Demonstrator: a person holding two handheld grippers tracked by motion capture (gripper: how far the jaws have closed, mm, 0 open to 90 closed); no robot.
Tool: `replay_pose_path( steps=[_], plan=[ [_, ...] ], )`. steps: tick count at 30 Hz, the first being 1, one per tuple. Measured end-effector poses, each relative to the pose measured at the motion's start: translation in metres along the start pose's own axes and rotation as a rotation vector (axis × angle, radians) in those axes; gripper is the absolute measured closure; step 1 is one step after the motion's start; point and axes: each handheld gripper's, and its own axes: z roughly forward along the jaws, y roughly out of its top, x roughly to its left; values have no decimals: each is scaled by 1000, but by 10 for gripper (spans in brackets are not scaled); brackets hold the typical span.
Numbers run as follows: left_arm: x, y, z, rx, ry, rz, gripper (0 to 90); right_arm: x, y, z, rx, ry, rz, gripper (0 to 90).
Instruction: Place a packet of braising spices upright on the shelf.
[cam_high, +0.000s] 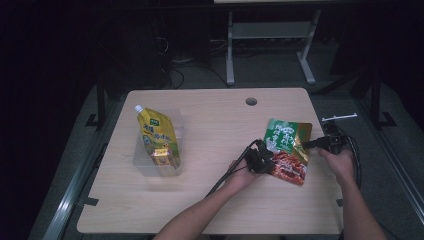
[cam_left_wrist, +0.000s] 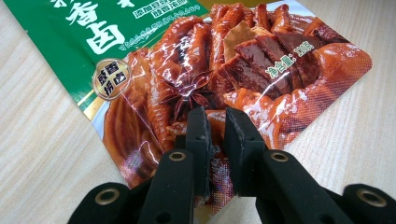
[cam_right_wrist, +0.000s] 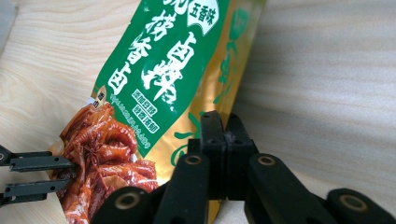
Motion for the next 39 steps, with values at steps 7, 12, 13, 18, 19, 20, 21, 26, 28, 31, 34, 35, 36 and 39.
replay_pose_path(
  steps=[7,12,13,18,19,20,21,26,28,31,34,35,36,39],
  plan=[
    [0,0,0,1,2,0,794,-1,1,8,13,11,14,744],
    [-1,0,0,-1,6,3,793,0,2,12,0,24,12,726],
    [-1,0,0,-1,3,2,793,0,2,12,0,24,11,730],
    [0,0,0,-3,-1,-3,793,0,2,13,5,16,13,818],
    [0,0,0,-4,1,-1,793,0,2,14,5,16,17,831],
    [0,0,0,-4,1,-1,792,0,2,14,5,15,18,849],
    [0,0,0,-3,2,6,792,1,2,14,6,8,13,874],
    [-1,-1,0,-9,19,15,752,8,2,10,-4,-23,-11,899],
    [-1,-1,-1,-14,26,10,725,13,2,7,-9,-32,-29,900],
    [0,-2,-4,-19,39,1,676,20,1,0,-13,-38,-51,900],
    [4,-4,-11,-30,43,-13,655,28,0,-6,-19,-45,-66,900],
    [5,-4,-13,-40,42,-19,651,31,0,-8,-26,-47,-81,900],
    [6,-5,-16,-46,41,-24,645,34,0,-11,-34,-51,-99,900],
    [9,-8,-24,-54,40,-30,628,46,0,-19,-50,-52,-120,900]
  ],
)
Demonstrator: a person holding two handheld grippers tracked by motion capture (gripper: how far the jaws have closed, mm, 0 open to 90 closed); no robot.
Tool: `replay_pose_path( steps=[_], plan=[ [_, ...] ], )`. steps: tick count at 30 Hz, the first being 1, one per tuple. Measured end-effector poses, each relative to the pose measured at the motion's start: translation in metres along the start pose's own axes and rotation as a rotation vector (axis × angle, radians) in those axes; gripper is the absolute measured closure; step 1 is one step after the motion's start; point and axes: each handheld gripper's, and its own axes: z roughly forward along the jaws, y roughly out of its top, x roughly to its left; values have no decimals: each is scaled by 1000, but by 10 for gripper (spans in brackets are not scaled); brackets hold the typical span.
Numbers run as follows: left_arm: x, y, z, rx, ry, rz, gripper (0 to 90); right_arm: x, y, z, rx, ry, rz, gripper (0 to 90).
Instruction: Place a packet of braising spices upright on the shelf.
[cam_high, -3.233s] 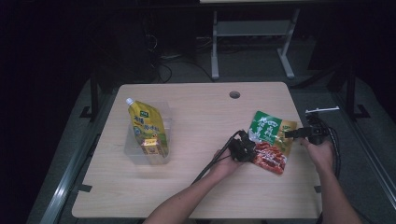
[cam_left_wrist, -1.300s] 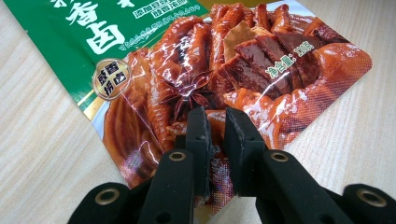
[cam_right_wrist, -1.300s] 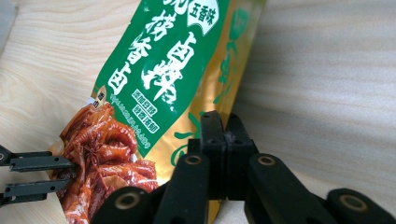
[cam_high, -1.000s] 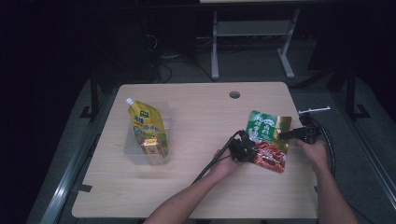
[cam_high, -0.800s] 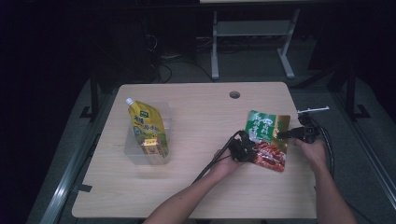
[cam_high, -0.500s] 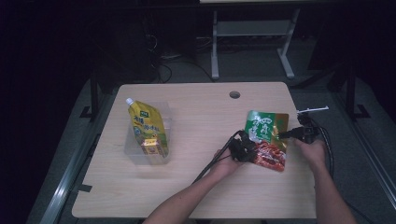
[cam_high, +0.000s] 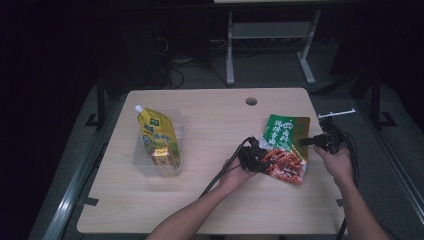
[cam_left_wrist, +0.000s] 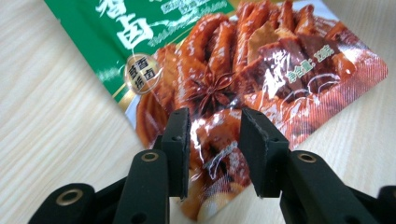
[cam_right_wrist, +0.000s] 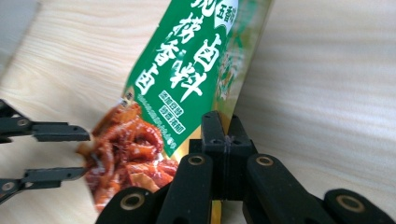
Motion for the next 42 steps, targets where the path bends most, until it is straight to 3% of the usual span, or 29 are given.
replay_pose_path(
  steps=[4,12,20,25,32,42],
  plan=[
    [4,-5,-11,-29,-17,-34,594,17,5,-14,-26,5,-38,900],
    [0,-18,-37,-61,-12,-21,552,62,16,-40,-86,28,-138,900],
    [-3,-37,-60,-93,-1,-24,505,102,26,-47,-121,59,-227,900],
    [-5,-46,-71,-110,7,-19,470,124,34,-47,-117,49,-284,900],
    [-11,-56,-83,-117,10,4,437,147,43,-47,-121,33,-344,900],
    [-18,-68,-99,-136,8,22,395,165,54,-50,-143,9,-376,900]
  ],
)
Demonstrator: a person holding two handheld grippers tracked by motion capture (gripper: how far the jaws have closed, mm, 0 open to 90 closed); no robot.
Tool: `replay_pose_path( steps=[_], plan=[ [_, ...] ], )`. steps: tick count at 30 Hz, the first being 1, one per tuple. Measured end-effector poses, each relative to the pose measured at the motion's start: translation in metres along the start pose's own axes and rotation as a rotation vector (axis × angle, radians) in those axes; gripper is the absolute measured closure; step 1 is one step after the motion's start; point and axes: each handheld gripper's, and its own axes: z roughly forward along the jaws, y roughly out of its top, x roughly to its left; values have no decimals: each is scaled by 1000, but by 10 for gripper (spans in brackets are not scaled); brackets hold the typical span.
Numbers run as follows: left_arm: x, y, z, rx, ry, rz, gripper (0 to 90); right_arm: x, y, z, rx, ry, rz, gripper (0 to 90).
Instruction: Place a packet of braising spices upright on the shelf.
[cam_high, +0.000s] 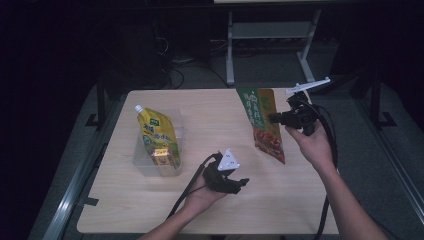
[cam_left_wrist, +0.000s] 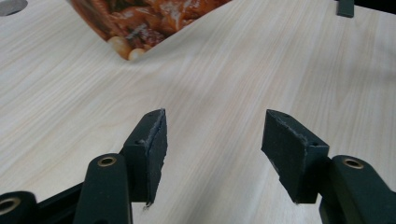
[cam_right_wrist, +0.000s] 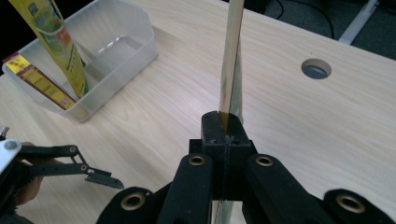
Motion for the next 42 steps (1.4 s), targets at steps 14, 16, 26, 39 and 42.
replay_pose_path(
  steps=[14,16,26,39,42],
  plan=[
    [-5,-15,-21,-27,-2,11,371,29,33,11,-23,46,-45,900],
    [-5,-17,-23,-22,-2,21,369,36,40,12,-33,50,-51,900],
    [-3,-24,-31,-31,-16,0,358,68,74,34,-26,93,-132,900],
    [-5,-34,-35,-43,-38,-6,336,94,106,67,-56,143,-175,900],
    [-3,-33,-35,-45,-42,-8,336,99,113,75,-66,152,-184,900]
  ],
)
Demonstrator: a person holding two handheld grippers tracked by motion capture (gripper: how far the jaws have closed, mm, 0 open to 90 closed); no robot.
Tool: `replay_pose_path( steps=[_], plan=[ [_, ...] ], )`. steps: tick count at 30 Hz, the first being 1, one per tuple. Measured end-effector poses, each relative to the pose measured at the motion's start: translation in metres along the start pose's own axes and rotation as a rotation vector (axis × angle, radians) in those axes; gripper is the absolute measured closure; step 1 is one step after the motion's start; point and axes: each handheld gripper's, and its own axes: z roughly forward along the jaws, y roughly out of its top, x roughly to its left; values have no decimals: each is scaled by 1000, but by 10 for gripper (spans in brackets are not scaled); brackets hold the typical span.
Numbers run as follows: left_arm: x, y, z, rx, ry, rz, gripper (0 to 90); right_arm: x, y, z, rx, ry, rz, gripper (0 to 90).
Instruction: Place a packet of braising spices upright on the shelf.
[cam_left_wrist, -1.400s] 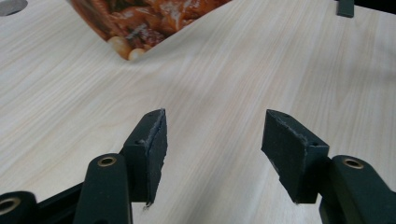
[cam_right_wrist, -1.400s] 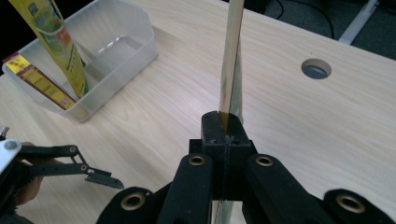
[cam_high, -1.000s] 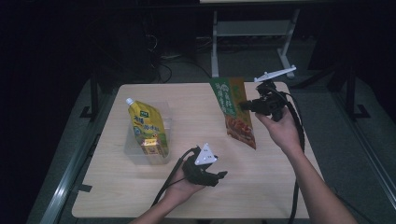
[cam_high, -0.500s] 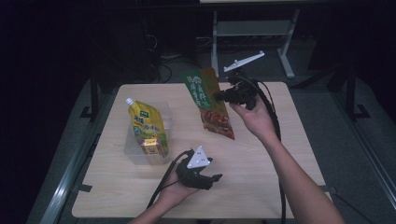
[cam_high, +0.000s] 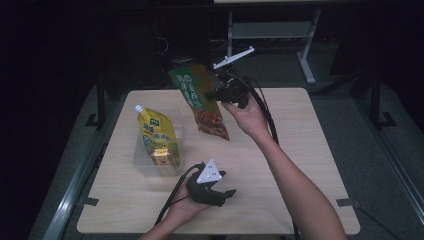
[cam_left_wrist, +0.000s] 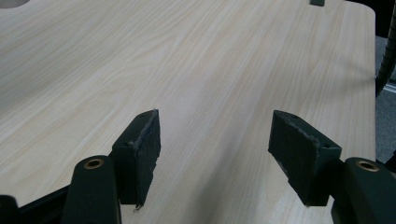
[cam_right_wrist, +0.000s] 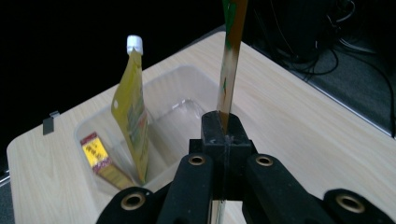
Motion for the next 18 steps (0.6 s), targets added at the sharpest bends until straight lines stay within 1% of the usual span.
replay_pose_path(
  steps=[1,3,4,5,6,10,12,14,18],
  plan=[
    [1,0,-1,-1,2,6,336,1,3,3,-4,7,-2,900],
    [1,-1,0,-12,1,-4,336,2,8,9,-9,11,-15,900],
    [1,-1,0,-13,0,-4,336,3,11,11,-12,16,-9,900],
    [2,-1,0,-10,0,-5,336,4,14,15,-16,18,-18,900],
    [2,-2,0,-10,-1,-11,336,5,17,17,-13,18,-16,900],
    [4,-3,0,-6,0,-8,333,10,27,30,-26,26,-37,900],
    [5,-4,0,-7,0,-13,332,12,32,36,-30,33,-33,900],
    [5,-4,0,-6,1,-9,330,14,36,43,-36,42,-28,900],
    [4,-4,-1,-8,2,-11,325,17,43,61,-34,54,-37,900]
  ],
)
